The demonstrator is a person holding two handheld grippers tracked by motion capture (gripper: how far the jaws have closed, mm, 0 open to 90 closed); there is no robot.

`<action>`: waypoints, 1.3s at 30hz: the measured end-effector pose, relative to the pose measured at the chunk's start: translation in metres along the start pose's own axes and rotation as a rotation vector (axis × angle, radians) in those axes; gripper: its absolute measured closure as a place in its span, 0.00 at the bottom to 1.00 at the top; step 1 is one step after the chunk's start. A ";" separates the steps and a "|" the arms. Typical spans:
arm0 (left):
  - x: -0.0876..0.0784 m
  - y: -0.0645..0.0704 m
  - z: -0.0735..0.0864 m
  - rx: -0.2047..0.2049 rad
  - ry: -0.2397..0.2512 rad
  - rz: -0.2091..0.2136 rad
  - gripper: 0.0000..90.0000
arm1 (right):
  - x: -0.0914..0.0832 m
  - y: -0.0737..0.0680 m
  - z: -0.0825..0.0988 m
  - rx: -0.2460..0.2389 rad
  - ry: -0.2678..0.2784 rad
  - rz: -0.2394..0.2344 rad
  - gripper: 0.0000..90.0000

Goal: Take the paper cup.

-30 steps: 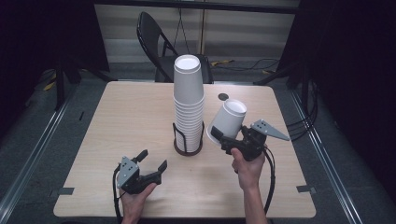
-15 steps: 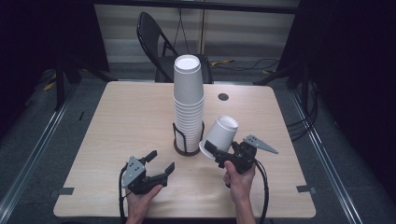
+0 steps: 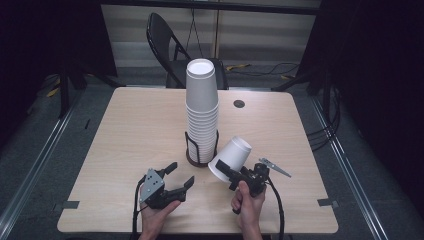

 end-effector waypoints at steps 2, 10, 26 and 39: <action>0.001 0.001 0.001 0.001 0.003 0.016 0.31 | -0.002 0.002 0.005 0.043 0.008 -0.004 0.15; 0.007 0.010 0.004 -0.004 -0.018 0.039 0.40 | -0.002 0.004 0.017 0.213 0.016 -0.068 0.15; 0.022 0.022 0.007 0.048 -0.010 0.041 0.58 | 0.009 -0.010 0.036 0.346 -0.034 -0.168 0.15; 0.033 0.028 0.006 0.025 0.054 0.017 0.76 | 0.016 -0.024 0.042 0.338 -0.064 -0.217 0.15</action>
Point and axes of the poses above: each handheld gripper's, and its own axes: x roughly forward along the jaws, z roughly out of its underside, y roughly to its right, the point moved 3 cm from there along x, roughly forward along the jaws, and after that the axes turned 11 degrees about -x, right-handed, at the moved point
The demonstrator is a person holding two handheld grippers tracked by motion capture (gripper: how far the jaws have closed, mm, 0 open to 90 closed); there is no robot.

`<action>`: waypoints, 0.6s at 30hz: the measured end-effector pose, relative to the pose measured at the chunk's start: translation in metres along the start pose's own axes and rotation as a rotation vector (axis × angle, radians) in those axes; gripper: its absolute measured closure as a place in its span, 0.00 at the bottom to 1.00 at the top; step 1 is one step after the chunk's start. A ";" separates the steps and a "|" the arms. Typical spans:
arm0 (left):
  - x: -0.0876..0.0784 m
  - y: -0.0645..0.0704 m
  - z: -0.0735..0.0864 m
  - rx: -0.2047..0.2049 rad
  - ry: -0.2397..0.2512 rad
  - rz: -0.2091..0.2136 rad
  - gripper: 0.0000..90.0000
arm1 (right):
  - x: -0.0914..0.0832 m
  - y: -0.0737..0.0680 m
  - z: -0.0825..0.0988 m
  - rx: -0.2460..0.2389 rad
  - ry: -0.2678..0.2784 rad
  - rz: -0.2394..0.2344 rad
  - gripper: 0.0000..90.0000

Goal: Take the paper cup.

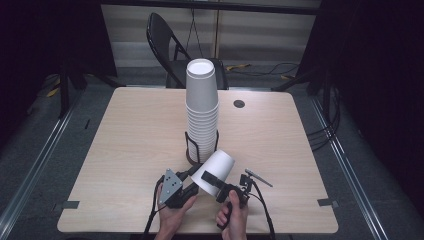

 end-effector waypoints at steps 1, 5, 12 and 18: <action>0.000 0.000 0.000 0.000 0.000 0.000 0.77 | 0.000 -0.001 0.000 -0.002 -0.001 -0.008 0.15; 0.001 0.001 -0.001 -0.008 0.012 0.004 0.88 | 0.002 -0.001 0.000 -0.006 -0.014 0.003 0.14; -0.002 0.000 -0.003 -0.051 0.014 0.030 0.96 | 0.001 -0.001 -0.001 -0.019 -0.013 -0.004 0.12; -0.005 -0.003 -0.006 -0.037 -0.007 0.038 0.96 | 0.002 -0.004 -0.003 -0.072 -0.003 0.018 0.12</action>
Point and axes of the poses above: each handheld gripper's, and its own axes: x roughly forward along the jaws, z roughly out of its underside, y roughly to its right, the point moved 3 cm from there along x, roughly forward along the jaws, and after that the axes turned 11 degrees about -x, right-handed, at the moved point
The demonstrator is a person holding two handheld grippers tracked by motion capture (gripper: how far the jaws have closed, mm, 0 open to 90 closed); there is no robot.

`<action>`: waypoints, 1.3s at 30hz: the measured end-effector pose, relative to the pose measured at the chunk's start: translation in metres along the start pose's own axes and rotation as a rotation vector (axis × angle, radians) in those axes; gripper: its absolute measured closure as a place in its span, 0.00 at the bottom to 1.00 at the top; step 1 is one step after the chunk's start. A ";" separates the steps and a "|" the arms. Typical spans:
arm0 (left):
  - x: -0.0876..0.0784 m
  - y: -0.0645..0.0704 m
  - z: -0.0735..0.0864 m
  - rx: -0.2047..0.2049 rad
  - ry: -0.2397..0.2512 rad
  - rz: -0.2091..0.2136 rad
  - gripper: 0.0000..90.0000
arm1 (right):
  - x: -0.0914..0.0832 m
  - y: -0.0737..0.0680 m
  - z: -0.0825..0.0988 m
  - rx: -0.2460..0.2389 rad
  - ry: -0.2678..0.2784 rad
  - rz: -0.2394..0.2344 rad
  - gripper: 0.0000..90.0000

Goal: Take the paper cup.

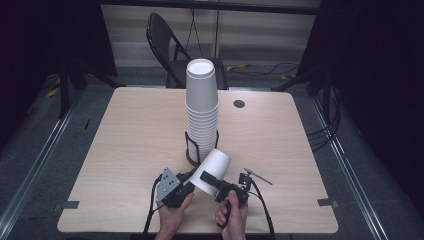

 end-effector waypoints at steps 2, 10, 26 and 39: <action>-0.001 0.000 0.000 -0.004 -0.008 0.012 0.96 | 0.000 0.000 -0.002 -0.018 0.003 0.002 0.12; -0.006 -0.001 -0.004 0.026 -0.051 0.047 0.96 | -0.006 0.003 -0.020 -0.079 0.048 0.039 0.12; -0.020 -0.015 -0.009 0.044 -0.174 0.052 0.96 | -0.016 0.008 -0.053 -0.251 0.051 0.215 0.14; -0.028 -0.029 -0.019 0.032 -0.239 0.029 0.96 | -0.034 0.010 -0.055 -0.422 0.029 0.292 0.14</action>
Point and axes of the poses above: each handheld gripper's, and its own axes: x roughly forward along the jaws, z roughly out of its underside, y roughly to its right, the point moved 3 cm from there along x, roughly forward along the jaws, and after that the axes turned 11 degrees about -x, right-handed, at the moved point
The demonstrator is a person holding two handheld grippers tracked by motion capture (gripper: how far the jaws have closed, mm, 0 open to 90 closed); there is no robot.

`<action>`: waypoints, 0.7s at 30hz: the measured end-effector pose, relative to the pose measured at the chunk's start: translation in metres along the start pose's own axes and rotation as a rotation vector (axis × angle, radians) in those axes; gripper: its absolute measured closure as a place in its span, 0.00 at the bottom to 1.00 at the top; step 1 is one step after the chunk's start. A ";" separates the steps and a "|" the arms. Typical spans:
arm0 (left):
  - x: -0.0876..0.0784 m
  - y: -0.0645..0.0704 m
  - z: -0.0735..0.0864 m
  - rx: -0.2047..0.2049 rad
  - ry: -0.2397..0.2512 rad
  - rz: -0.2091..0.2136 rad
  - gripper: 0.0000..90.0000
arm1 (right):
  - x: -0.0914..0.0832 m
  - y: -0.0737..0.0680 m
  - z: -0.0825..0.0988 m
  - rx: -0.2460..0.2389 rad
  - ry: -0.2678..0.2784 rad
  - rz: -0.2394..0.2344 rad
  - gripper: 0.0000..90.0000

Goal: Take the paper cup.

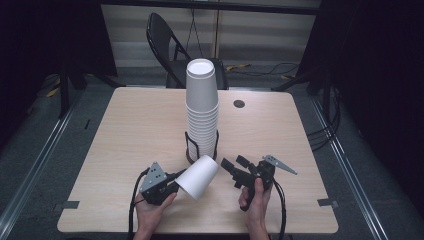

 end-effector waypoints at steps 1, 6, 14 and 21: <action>0.000 0.000 0.000 0.004 -0.005 -0.003 0.96 | -0.002 0.000 0.001 -0.030 0.002 -0.006 0.14; -0.002 0.001 -0.006 0.026 -0.048 -0.004 0.96 | -0.008 0.000 0.006 -0.102 -0.026 -0.027 0.14; -0.001 -0.002 -0.015 0.015 -0.117 -0.013 0.96 | -0.010 -0.009 0.014 -0.349 -0.016 0.009 0.14; -0.002 -0.006 -0.016 0.003 -0.167 -0.016 0.96 | -0.007 -0.011 0.023 -0.522 -0.016 0.093 0.14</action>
Point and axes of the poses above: each handheld gripper's, and its own axes: x roughly forward along the jaws, z roughly out of its underside, y roughly to its right, the point moved 3 cm from there along x, roughly forward along the jaws, and after that the axes turned 11 degrees about -x, right-handed, at the moved point
